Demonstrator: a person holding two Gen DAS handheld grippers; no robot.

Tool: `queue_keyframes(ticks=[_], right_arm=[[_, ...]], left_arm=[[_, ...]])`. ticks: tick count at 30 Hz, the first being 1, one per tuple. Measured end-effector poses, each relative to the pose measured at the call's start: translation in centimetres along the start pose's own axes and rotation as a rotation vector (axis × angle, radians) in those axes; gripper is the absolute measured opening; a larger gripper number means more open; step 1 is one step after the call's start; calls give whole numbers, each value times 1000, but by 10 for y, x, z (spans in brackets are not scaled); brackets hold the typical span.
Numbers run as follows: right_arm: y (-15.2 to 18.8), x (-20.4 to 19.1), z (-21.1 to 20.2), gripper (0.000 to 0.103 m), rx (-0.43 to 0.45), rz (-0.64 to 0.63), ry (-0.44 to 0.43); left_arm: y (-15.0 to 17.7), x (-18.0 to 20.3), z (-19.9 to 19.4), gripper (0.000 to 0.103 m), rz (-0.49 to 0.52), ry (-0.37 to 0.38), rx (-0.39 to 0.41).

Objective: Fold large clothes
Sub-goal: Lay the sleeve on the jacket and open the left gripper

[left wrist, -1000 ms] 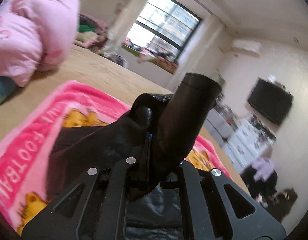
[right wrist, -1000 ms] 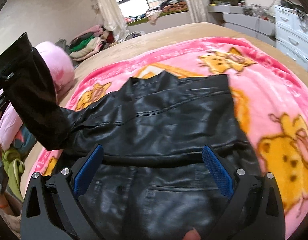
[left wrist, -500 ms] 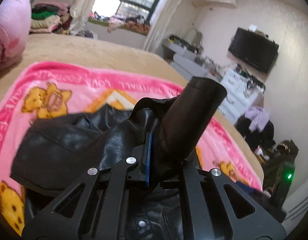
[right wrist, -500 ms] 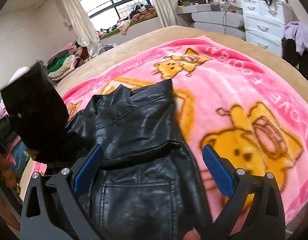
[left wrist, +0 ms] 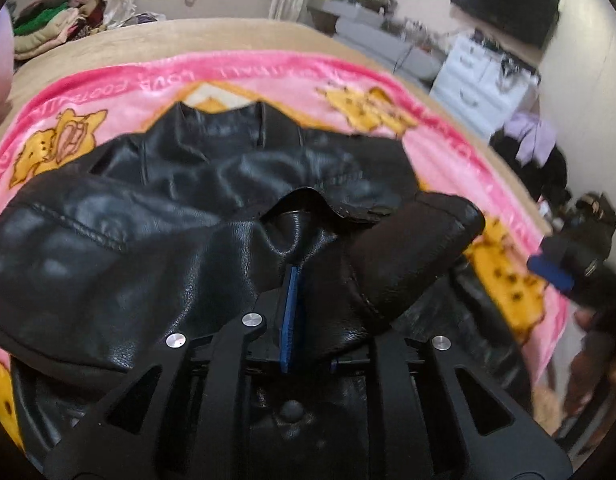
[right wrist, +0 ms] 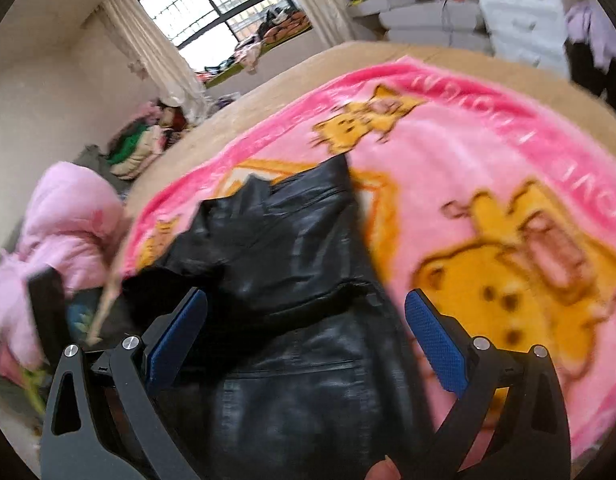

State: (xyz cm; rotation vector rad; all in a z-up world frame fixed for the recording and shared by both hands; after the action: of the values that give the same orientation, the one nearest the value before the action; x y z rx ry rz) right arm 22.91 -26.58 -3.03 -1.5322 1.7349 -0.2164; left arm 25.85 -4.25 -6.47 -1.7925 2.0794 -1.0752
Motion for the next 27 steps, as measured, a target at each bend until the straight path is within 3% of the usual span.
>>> queue_keyframes(ticks=[5,7,9,11,14,16,20,22,23,26,27], right_arm=[[1,-16,23,98,-115,69,-136],[5,-23,35,98,-170,93,-183],[12,-31,49,98,-235,123,-242],[18,-38,60,97,-283,144,-277],[23,-46,74,83,-318,152,-286],[25,-48,83,79,-343,160,-268],[27,-54,94,66,-333,119,-220],[23,-55,96,49,-299,97,-202],[20,-56,94,33,-281,89,-212],[7,-62,86,15,-202,44,-239],[-1,-69,80,13,-170,8,-257]], left_arm=[[18,8,11,13,99,-70,-45],[24,10,11,26,138,-98,-50],[28,13,11,50,171,-123,-52],[32,15,9,59,182,-121,-54],[38,19,6,70,209,-113,-67],[41,19,2,74,220,-109,-74],[43,21,-10,83,201,-45,-79],[41,21,-18,86,200,-13,-73],[36,19,-25,86,200,10,-51],[17,2,-46,86,157,29,18],[10,-6,-53,86,129,33,39]])
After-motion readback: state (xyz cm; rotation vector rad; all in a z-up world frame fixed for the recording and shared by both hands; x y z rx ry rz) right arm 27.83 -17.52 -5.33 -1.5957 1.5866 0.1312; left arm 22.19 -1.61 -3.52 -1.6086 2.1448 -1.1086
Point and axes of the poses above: each gripper's, at about its wrist camera, not at the fingertips, and z roughly the way its jaws point, x to its right, y to its underside, the point moved 5 cm from there along z, roughly the way its jaws point, and after that the axes turned 6 degrees about y, right-handed, at the moved point
